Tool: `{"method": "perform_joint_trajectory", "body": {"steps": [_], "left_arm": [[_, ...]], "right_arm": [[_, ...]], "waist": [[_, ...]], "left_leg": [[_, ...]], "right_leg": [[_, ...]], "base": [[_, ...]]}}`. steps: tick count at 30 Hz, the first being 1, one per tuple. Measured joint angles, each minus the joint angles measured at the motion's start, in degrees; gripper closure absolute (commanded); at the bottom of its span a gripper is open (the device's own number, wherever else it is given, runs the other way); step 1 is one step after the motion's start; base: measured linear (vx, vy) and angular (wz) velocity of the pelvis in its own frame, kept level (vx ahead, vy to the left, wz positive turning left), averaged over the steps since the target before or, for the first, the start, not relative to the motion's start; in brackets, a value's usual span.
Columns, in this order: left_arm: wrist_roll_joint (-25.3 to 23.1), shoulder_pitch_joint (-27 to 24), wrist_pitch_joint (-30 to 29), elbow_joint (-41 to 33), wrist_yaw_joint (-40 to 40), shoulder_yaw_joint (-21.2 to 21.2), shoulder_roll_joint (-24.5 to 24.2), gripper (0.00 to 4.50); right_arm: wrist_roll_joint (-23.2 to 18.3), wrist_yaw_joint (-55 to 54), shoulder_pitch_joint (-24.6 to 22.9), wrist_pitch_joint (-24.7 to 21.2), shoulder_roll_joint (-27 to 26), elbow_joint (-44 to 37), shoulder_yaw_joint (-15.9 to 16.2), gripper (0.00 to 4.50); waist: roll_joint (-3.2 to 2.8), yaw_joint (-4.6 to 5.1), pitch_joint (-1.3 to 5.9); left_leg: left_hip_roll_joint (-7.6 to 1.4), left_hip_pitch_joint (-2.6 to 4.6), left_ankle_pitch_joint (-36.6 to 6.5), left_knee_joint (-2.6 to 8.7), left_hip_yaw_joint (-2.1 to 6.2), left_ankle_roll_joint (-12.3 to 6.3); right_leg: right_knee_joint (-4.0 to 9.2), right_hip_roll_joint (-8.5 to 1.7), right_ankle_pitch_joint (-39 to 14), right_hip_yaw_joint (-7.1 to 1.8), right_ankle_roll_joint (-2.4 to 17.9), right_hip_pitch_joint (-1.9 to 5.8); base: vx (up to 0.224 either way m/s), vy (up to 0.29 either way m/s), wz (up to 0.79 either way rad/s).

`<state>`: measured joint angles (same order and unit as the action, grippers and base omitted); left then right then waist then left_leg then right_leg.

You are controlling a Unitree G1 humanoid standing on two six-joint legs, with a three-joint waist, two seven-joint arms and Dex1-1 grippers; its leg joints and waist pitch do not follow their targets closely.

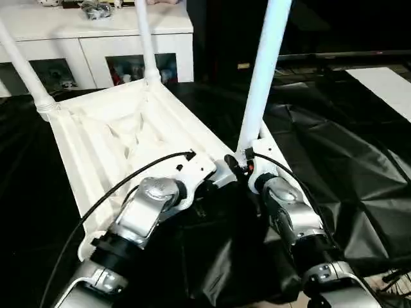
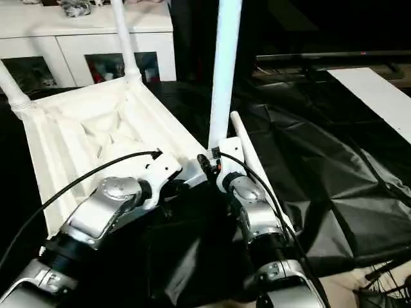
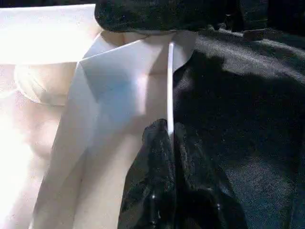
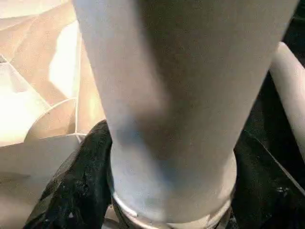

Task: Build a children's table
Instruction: Rotate leg to tighten

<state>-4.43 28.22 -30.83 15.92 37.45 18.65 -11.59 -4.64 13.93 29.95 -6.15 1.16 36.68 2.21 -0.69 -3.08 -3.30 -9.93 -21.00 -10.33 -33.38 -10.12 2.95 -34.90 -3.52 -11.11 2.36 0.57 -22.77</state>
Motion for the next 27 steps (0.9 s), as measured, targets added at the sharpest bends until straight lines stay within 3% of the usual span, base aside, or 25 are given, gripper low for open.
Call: {"method": "perform_joint_trajectory", "body": {"steps": [4,10,12,20,27], "left_arm": [[0.0,-0.6,1.2,-1.1,0.4,0.3,-2.1,4.50],[0.2,-3.3,4.6,-4.2,4.2,0.2,-6.4,4.50],[0.6,-4.0,4.8,-5.2,5.6,-0.1,-7.3,4.50],[3.6,-7.8,6.3,-11.2,12.4,-0.1,-12.5,4.50],[4.7,-9.7,6.3,-14.2,15.7,-0.2,-14.6,4.50]], "right_arm": [[-1.2,8.1,-1.7,0.4,2.4,-1.8,0.7,0.72],[-2.4,22.5,-6.3,-1.0,11.5,-9.9,5.4,0.57],[-2.7,25.4,-7.2,-1.3,12.9,-11.2,5.5,0.57],[-5.0,32.8,-7.4,-0.8,15.6,-14.0,5.0,0.57],[-6.5,37.9,-7.5,-0.8,16.1,-16.1,7.1,0.57]], "waist": [[0.19,0.33,-0.13],[0.28,0.56,-0.20],[0.30,0.59,-0.21],[0.21,0.36,-0.24],[0.22,-0.08,-0.25]], "left_leg": [[-0.02,-0.06,0.0,0.14,0.02,0.00],[-0.04,-0.11,0.0,0.35,0.06,0.00],[-0.05,-0.12,0.0,0.42,0.07,0.00],[-0.07,-0.20,0.0,0.49,0.06,0.00],[-0.06,-0.37,-0.1,0.49,0.04,-0.02]], "right_leg": [[0.01,0.02,0.0,0.05,0.0,-0.14],[0.02,0.06,0.0,0.10,0.0,-0.27],[0.02,0.08,0.0,0.12,0.0,-0.30],[0.04,0.11,-0.1,0.12,0.1,-0.37],[0.33,0.10,-0.2,0.13,0.2,-0.37]], "base": [[0.000,0.000,0.00],[0.000,0.000,0.00],[0.000,0.000,0.00],[0.000,0.000,0.00],[0.000,0.000,0.00]]}}
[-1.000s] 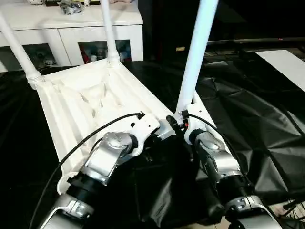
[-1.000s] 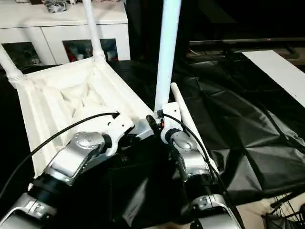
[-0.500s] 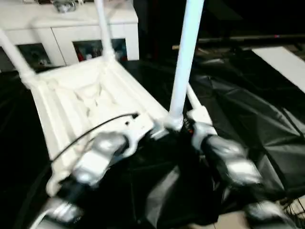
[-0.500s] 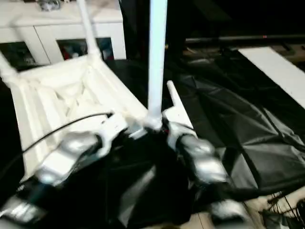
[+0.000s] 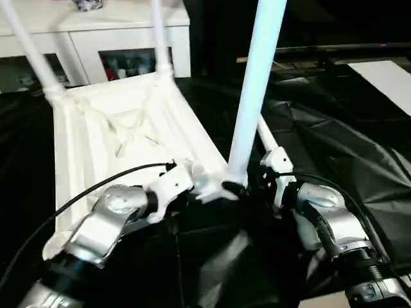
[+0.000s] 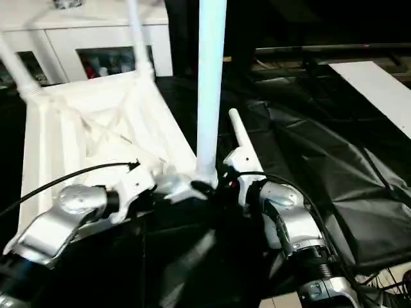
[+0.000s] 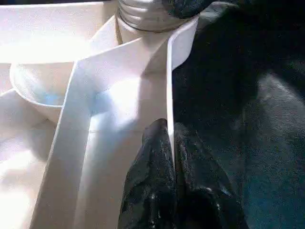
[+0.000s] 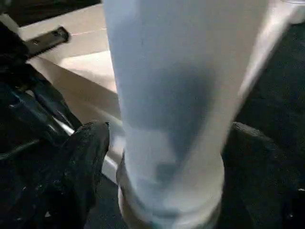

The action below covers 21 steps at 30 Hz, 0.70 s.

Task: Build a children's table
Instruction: Rotate leg to tighten

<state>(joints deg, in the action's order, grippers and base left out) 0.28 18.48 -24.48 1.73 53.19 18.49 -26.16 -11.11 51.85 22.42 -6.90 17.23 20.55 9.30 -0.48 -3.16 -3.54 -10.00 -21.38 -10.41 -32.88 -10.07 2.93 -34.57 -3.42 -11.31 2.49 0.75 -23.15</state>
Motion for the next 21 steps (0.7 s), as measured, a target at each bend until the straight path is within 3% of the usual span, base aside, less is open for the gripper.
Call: {"method": "perform_joint_trajectory", "body": {"steps": [3,4,15,21], "left_arm": [[0.1,-0.1,0.2,-0.1,0.2,0.0,-0.3,4.50],[0.1,-0.2,0.2,-0.3,0.2,0.0,-0.4,4.50],[0.2,-0.5,0.1,-0.8,0.9,-0.2,-0.9,4.50],[0.7,-0.6,0.1,-0.8,1.0,-0.2,-1.3,4.50]], "right_arm": [[0.3,0.4,0.0,0.1,0.0,0.1,0.4,0.57],[0.3,0.4,0.0,0.2,0.0,0.5,0.4,0.83],[0.5,0.6,0.4,0.9,-0.2,2.4,0.2,1.69],[0.7,0.8,0.4,1.3,-0.4,2.6,0.3,1.78]], "waist": [[0.05,-0.01,-0.03],[0.07,-0.01,-0.05],[0.14,-0.04,-0.09],[0.15,-0.06,-0.09]], "left_leg": [[0.00,-0.01,0.0,0.00,-0.01,0.00],[0.00,0.00,0.0,0.00,-0.01,0.01],[0.00,0.00,0.0,0.00,-0.01,0.01],[0.00,0.01,0.0,0.00,-0.01,0.01]], "right_leg": [[0.02,0.00,0.0,-0.01,0.0,0.00],[0.02,0.00,0.0,-0.01,0.0,0.01],[0.02,0.00,0.0,0.00,0.0,0.01],[0.02,0.00,0.0,-0.01,0.0,0.02]], "base": [[0.000,0.000,0.00],[0.000,0.000,0.00],[0.000,0.000,0.00],[0.000,0.000,0.00]]}}
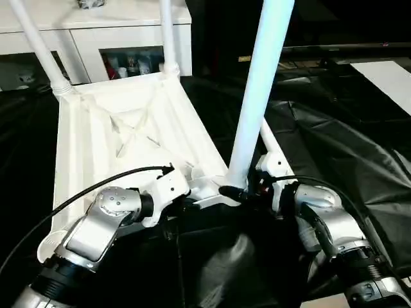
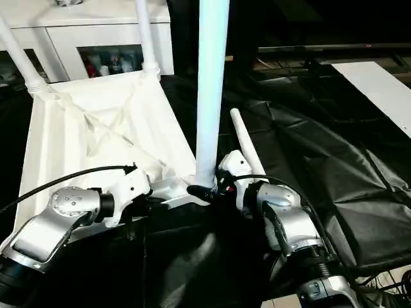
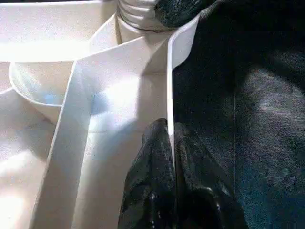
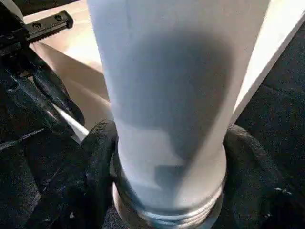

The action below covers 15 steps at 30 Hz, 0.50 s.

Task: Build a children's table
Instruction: Rotate leg to tighten

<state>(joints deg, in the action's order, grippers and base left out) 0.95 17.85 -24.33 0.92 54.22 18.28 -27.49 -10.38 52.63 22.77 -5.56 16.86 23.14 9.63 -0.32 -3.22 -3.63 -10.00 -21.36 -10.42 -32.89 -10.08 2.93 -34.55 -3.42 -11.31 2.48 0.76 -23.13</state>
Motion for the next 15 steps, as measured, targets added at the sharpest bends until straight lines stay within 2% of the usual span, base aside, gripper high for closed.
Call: {"method": "perform_joint_trajectory", "body": {"steps": [4,6,11,15], "left_arm": [[0.1,-0.1,-0.3,0.1,-0.2,-0.4,0.2,4.50],[-0.2,0.4,-1.0,1.0,-1.5,-0.6,1.4,4.50],[-2.5,5.1,-6.8,6.5,-10.6,-1.1,9.2,4.50],[-3.2,7.8,-9.7,9.6,-15.6,-1.1,13.8,4.50]], "right_arm": [[0.0,-1.5,0.0,0.2,-1.0,0.6,-0.2,1.78],[0.2,-5.5,0.0,1.3,-3.2,2.3,-0.9,1.79],[1.9,-24.2,3.1,1.1,-11.1,8.4,-5.4,1.80],[3.0,-34.3,5.2,0.7,-15.4,11.0,-7.3,1.80]], "waist": [[0.01,0.23,0.01],[0.07,0.68,0.04],[0.05,1.11,0.09],[0.04,1.06,0.16]], "left_leg": [[0.00,0.06,0.0,0.00,0.00,0.00],[0.00,0.20,0.0,-0.04,-0.02,0.02],[0.00,0.47,0.1,-0.15,-0.03,0.13],[0.03,0.47,0.1,-0.16,-0.02,0.13]], "right_leg": [[-0.03,0.00,0.0,0.00,0.0,0.03],[-0.17,0.00,0.0,-0.04,0.0,0.09],[-0.38,0.00,-0.1,-0.12,-0.1,0.27],[-0.35,-0.02,-0.1,-0.13,-0.2,0.32]], "base": [[0.000,0.000,0.00],[0.000,0.000,0.00],[0.000,0.000,0.00],[0.000,0.000,0.00]]}}
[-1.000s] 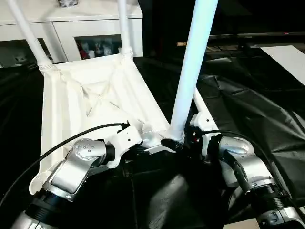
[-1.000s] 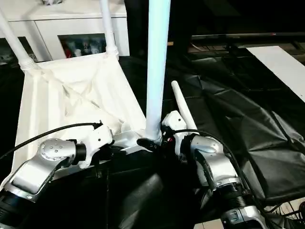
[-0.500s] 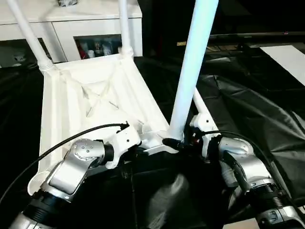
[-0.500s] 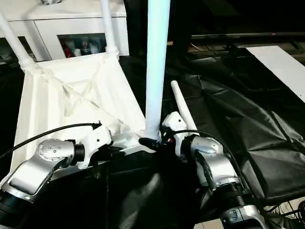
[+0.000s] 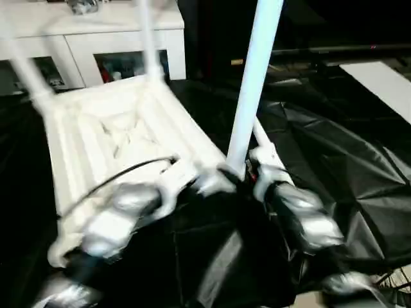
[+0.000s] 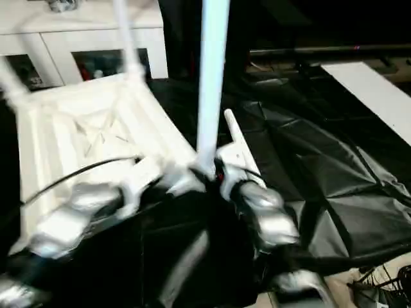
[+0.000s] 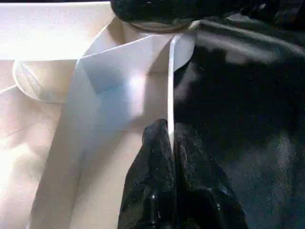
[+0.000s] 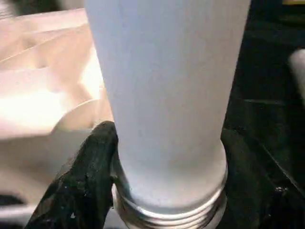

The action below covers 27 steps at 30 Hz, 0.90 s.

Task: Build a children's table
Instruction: Rotate leg to tighten

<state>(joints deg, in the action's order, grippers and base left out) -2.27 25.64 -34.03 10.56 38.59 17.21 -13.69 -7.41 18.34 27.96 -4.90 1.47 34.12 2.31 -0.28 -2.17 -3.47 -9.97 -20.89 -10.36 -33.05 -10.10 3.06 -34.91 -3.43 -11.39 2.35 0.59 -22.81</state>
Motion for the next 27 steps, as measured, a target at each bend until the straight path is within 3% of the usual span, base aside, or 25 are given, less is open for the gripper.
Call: {"method": "perform_joint_trajectory", "body": {"steps": [5,9,11,15,19,22,27], "left_arm": [[-1.2,3.3,-0.8,4.8,-4.0,0.0,3.9,4.50],[-1.4,3.2,-0.6,4.5,-3.9,0.2,3.5,4.50],[-1.4,2.4,-0.4,3.2,-3.3,0.4,2.3,4.50],[-1.2,1.0,0.7,0.9,-1.3,0.8,0.2,4.50],[-0.7,-1.2,3.3,-1.6,1.9,0.7,-3.5,4.50],[0.5,-4.0,4.7,-5.3,5.6,0.7,-7.0,4.50],[2.7,-6.2,6.9,-7.7,10.4,0.4,-10.8,4.50]], "right_arm": [[1.8,-9.9,3.7,0.2,-3.4,4.6,-1.4,1.80],[2.6,-9.1,3.6,1.3,-3.4,5.0,-1.4,1.80],[2.6,-7.0,2.9,2.0,-2.9,4.3,-1.4,1.11],[2.3,-1.7,0.9,3.0,-1.5,2.0,-0.6,1.08],[1.0,7.0,-1.0,1.5,2.9,-1.3,2.3,0.97],[1.1,16.7,-3.7,1.1,9.6,-5.8,6.0,0.97],[0.7,26.2,-5.6,-0.1,14.5,-10.5,7.3,0.97]], "waist": [[0.04,-0.02,0.08],[0.02,-0.02,0.14],[0.03,-0.07,0.14],[0.01,-0.11,0.14],[-0.01,-0.05,0.13],[-0.04,-0.21,0.10],[-0.03,-0.18,0.01]], "left_leg": [[0.03,-0.05,0.0,-0.04,0.00,0.00],[0.03,-0.08,0.0,-0.02,0.01,0.00],[0.03,-0.10,0.0,0.05,0.02,0.00],[-0.02,-0.16,0.0,0.17,0.02,0.00],[-0.02,-0.19,0.0,0.38,0.03,0.00],[-0.02,-0.22,0.0,0.36,0.03,-0.01],[-0.02,-0.30,0.0,0.36,0.02,-0.02]], "right_leg": [[0.04,-0.02,0.0,-0.04,0.0,0.04],[0.04,-0.02,0.0,-0.02,0.0,0.04],[0.03,-0.02,0.0,0.00,0.0,-0.01],[0.00,0.02,0.2,0.05,0.2,-0.04],[0.02,0.04,0.1,0.08,0.1,-0.13],[0.07,0.04,0.0,0.09,0.1,-0.21],[0.12,0.04,-0.1,0.09,0.1,-0.27]], "base": [[0.000,0.000,0.00],[0.000,0.000,0.00],[0.000,0.000,0.00],[0.000,0.000,0.00],[0.000,0.000,0.00],[0.000,0.000,0.00],[0.000,0.000,0.00]]}}
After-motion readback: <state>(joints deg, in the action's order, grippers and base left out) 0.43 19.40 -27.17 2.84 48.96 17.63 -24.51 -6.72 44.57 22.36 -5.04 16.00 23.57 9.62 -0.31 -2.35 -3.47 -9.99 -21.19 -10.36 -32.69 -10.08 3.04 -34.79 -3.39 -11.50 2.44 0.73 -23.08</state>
